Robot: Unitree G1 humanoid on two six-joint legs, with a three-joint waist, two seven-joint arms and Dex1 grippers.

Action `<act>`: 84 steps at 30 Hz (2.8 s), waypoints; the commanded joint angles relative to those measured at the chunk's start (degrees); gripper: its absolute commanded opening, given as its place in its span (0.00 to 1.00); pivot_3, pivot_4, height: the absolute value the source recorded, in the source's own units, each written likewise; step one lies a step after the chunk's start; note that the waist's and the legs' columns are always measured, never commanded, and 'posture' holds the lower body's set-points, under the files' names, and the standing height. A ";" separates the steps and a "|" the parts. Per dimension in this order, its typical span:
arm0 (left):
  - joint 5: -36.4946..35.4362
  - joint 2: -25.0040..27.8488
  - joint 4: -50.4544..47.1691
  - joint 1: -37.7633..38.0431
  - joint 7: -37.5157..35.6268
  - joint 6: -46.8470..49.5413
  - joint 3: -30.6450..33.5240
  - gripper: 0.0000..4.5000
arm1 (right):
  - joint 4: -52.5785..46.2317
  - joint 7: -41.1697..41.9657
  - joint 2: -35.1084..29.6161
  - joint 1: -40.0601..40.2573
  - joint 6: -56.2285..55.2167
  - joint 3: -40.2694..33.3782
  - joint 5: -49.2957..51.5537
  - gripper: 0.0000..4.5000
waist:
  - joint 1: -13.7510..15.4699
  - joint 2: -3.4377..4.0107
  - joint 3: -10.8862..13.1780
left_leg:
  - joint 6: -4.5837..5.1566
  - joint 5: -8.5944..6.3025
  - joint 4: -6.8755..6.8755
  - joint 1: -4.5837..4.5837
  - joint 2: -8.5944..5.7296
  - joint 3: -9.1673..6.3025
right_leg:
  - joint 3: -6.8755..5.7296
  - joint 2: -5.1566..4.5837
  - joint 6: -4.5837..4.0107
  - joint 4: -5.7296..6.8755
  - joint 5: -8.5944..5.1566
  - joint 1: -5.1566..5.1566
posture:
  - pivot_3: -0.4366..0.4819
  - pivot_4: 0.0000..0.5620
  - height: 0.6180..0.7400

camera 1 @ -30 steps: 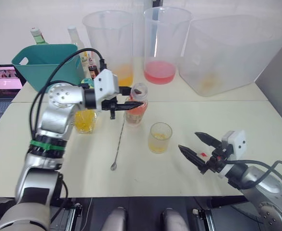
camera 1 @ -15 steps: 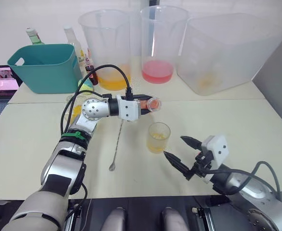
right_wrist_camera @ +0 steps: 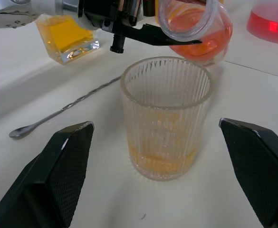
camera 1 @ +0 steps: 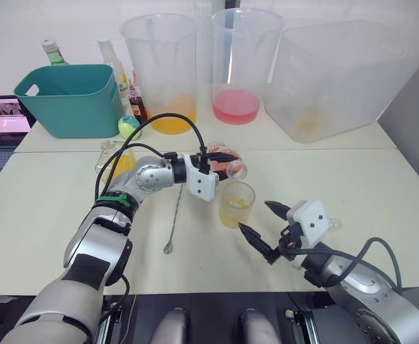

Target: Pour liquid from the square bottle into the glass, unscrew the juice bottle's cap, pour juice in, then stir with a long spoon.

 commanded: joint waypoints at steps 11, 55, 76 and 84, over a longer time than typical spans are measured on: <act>13.43 2.77 -1.21 -3.88 21.53 -0.69 -4.50 0.27 | -1.62 0.72 0.63 -2.09 0.30 -0.06 -0.33 0.99 | 0.00 0.00 0.00 | -0.01 0.00 0.02 -0.02 -0.02 -0.03 | -0.02 0.00 0.00 0.02 0.00 -0.01 | 0.48 0.27 0.98; 30.29 6.89 -2.97 -7.75 49.60 2.69 -16.60 0.27 | -1.16 1.86 1.50 -2.31 2.01 -2.15 -0.19 0.99 | 0.00 0.00 0.00 | -0.04 0.02 0.06 -0.03 -0.21 -0.03 | -0.03 -0.20 0.06 0.13 -0.01 -0.02 | 0.48 0.27 0.98; 7.76 3.87 1.23 -3.94 26.50 -0.10 -10.01 0.27 | 0.55 3.57 0.05 -1.78 2.29 -2.73 -0.84 0.99 | -0.18 0.01 -0.01 | -0.04 0.03 0.14 -0.05 -0.27 -0.06 | -0.03 -0.24 0.08 0.23 0.00 -0.03 | 0.48 0.27 0.98; -11.05 2.54 -1.38 -2.28 8.85 4.74 -2.16 0.27 | 2.78 5.25 -1.01 -4.12 1.89 -4.67 -0.09 0.99 | -0.28 0.01 -0.01 | -0.03 0.02 0.40 -0.11 -0.32 -0.12 | -0.03 -0.26 0.09 0.39 0.00 -0.04 | 0.48 0.27 0.98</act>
